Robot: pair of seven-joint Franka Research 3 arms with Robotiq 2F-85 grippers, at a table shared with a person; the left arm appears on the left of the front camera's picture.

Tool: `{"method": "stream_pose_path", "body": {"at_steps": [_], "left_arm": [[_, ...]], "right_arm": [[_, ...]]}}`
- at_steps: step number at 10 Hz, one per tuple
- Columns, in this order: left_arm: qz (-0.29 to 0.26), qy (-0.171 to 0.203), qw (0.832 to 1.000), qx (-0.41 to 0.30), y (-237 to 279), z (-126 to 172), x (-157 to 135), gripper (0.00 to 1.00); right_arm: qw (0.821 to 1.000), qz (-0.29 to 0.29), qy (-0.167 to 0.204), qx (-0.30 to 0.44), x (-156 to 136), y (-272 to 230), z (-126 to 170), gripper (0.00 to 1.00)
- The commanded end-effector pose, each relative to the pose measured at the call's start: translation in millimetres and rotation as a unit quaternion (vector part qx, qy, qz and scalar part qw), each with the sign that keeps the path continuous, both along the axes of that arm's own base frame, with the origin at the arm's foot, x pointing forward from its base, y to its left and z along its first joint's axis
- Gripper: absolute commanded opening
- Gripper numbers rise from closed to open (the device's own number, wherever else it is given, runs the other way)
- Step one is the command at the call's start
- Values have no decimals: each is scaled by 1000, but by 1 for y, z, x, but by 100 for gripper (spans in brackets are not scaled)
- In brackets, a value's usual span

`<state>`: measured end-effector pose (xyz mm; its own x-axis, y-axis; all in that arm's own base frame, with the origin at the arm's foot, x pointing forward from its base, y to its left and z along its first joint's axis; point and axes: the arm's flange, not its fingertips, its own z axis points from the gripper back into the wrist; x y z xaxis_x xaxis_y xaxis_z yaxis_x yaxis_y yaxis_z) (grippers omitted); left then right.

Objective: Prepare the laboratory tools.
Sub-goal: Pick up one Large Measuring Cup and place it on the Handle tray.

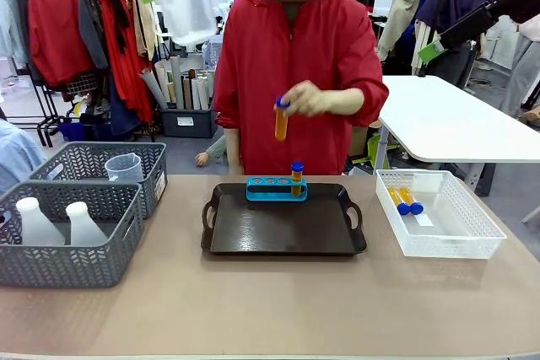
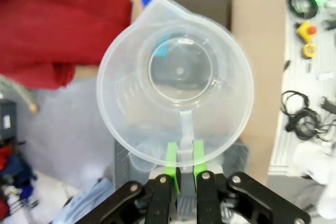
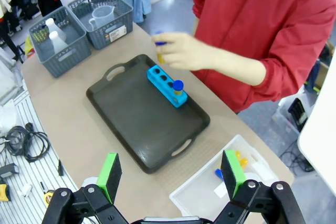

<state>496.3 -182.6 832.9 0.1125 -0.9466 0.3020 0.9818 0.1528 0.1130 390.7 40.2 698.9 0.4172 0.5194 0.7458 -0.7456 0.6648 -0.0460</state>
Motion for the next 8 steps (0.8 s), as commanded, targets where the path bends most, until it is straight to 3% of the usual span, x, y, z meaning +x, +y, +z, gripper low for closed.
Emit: {"method": "stream_pose_path", "body": {"at_steps": [1, 3, 8], "left_arm": [[-49, -1, 999, 3, -15, -45, -34, 0], [-73, -14, 997, 6, -45, -69, -35, 0], [-138, -3, 990, 34, -108, -126, -41, 0]], "right_arm": [[1000, 5, -1, 4, 0, 0, 1, 100], [1000, 5, -1, 4, 0, 0, 1, 100], [1000, 5, -1, 4, 0, 0, 1, 100]]}}
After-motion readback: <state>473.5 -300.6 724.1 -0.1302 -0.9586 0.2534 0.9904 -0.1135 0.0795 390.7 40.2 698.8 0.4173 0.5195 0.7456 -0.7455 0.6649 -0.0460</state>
